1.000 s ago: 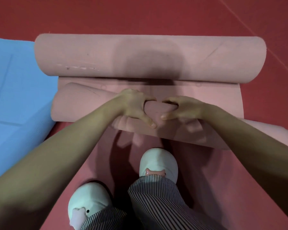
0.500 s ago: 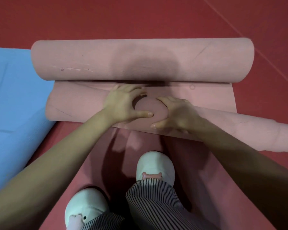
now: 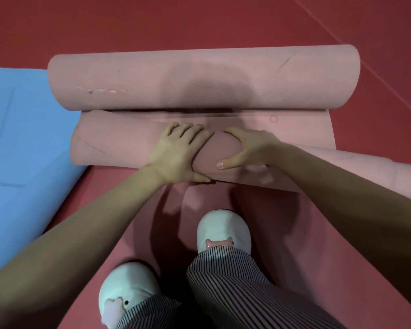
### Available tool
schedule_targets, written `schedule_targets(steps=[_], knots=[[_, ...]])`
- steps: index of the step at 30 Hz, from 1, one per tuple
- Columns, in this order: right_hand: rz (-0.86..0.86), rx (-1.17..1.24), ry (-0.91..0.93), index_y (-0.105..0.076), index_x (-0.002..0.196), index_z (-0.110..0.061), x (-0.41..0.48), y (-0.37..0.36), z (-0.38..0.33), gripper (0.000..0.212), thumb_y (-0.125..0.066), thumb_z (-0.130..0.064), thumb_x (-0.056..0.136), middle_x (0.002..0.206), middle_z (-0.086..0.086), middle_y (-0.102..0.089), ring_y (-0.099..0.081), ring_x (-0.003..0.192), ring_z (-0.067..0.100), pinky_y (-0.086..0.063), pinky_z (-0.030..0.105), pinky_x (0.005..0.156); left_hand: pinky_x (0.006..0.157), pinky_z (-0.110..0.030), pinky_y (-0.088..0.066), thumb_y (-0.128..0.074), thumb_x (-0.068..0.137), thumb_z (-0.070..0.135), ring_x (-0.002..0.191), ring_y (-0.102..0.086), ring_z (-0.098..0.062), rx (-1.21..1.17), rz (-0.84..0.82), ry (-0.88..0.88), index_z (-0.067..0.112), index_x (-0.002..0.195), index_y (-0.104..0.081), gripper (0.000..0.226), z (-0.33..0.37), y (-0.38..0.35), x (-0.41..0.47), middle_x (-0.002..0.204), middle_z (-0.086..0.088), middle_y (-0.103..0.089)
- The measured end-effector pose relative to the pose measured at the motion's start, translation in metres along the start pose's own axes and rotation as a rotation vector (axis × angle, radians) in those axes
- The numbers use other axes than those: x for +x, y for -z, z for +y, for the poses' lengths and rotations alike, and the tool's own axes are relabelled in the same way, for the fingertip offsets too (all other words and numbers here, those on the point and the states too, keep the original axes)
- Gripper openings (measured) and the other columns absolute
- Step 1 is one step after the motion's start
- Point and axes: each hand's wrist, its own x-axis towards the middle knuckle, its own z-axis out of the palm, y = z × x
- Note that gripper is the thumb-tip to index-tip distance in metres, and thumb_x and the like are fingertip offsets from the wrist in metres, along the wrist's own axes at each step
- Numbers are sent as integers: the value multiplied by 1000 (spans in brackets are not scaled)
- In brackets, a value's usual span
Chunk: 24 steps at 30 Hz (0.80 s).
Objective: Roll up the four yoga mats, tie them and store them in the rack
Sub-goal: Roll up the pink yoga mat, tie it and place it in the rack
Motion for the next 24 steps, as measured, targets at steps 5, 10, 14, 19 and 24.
schedule_targets(steps=[5,10,14,19,24], knots=[[19,-92,-16,-28,142,-42,-2,1,0,100,-60,-82,56,138,-10,-51,-48,125,19,-33,30,101,95,-44,-41,-61,52,85,108,-59,-32,32,67,-30,12,130,-51,108,1,-6,-3,123,-11,-61],[44,-125,-46,-29,142,-41,-13,6,7,92,-62,-75,63,139,-7,-50,-47,125,20,-34,29,99,92,-43,-41,-62,53,85,104,-60,-33,19,74,-76,9,127,-55,106,9,-7,9,120,-12,-62],[46,-48,-89,-29,143,-42,-22,13,21,89,-64,-72,66,137,-2,-53,-47,126,24,-35,29,98,93,-42,-44,-59,54,85,103,-61,-32,39,22,-132,7,126,-57,107,14,-5,29,118,-12,-63],[19,17,-90,-26,146,-41,-21,18,25,94,-67,-70,66,145,-5,-45,-40,133,20,-31,26,103,92,-43,-45,-53,51,87,105,-60,-32,31,-50,-106,10,127,-56,109,15,-2,35,120,-11,-62],[-3,-17,-67,-26,146,-41,-18,15,23,100,-69,-71,62,143,-5,-47,-42,131,20,-31,25,100,103,-48,-30,-70,45,81,122,-47,-37,38,-142,-18,18,144,-39,122,25,5,30,135,-18,-50]])
